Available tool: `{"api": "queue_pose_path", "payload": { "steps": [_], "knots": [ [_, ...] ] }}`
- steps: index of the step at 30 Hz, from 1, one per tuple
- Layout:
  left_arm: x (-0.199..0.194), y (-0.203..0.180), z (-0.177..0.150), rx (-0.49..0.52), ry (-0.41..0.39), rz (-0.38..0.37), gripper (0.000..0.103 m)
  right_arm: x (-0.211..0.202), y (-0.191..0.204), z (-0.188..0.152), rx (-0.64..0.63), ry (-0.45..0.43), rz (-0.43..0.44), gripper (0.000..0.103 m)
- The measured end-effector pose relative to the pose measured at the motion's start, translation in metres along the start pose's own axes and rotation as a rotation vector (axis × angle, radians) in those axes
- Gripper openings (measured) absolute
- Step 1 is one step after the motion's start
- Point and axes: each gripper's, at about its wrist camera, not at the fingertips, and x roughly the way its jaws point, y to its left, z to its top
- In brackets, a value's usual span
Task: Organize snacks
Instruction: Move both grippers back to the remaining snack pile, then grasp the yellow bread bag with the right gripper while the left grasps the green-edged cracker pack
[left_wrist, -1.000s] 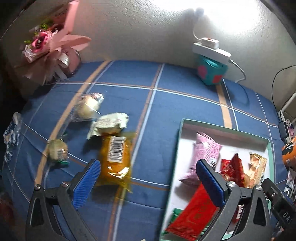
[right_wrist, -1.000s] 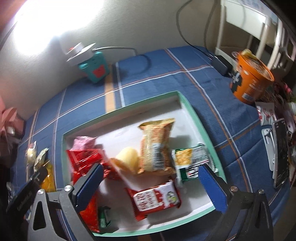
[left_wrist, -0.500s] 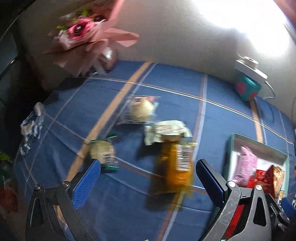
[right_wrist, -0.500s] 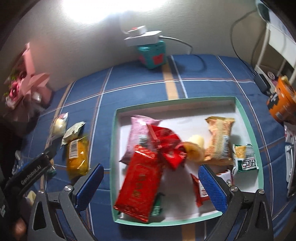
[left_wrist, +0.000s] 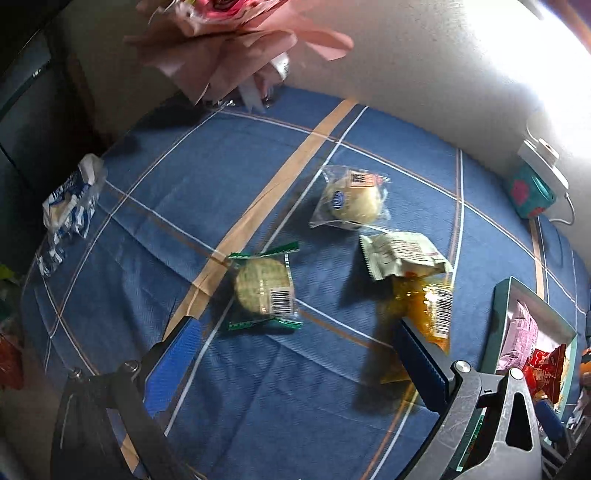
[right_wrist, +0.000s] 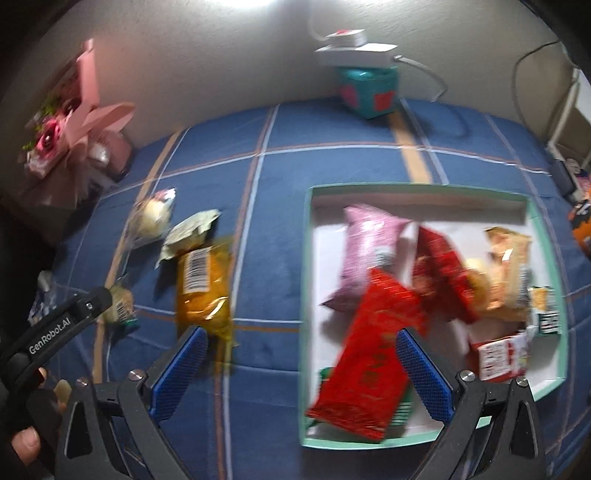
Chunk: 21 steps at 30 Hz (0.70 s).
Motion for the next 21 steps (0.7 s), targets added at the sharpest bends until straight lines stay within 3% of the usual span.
{"api": "queue_pose_path", "payload": {
  "steps": [11, 17, 21],
  "knots": [
    [0.02, 0.046, 0.017, -0.078, 0.033, -0.043, 0.102, 0.02, 0.03, 0.004, -0.047, 0.018, 0.01, 0.103],
    [0.039, 0.047, 0.021, -0.049, 0.062, -0.025, 0.102, 0.021, 0.044, 0.012, -0.07, -0.002, 0.016, 0.103],
    [0.056, 0.05, 0.024, -0.062, 0.097, -0.041, 0.102, 0.03, 0.058, 0.016, -0.106, 0.001, 0.028, 0.096]
  ]
}}
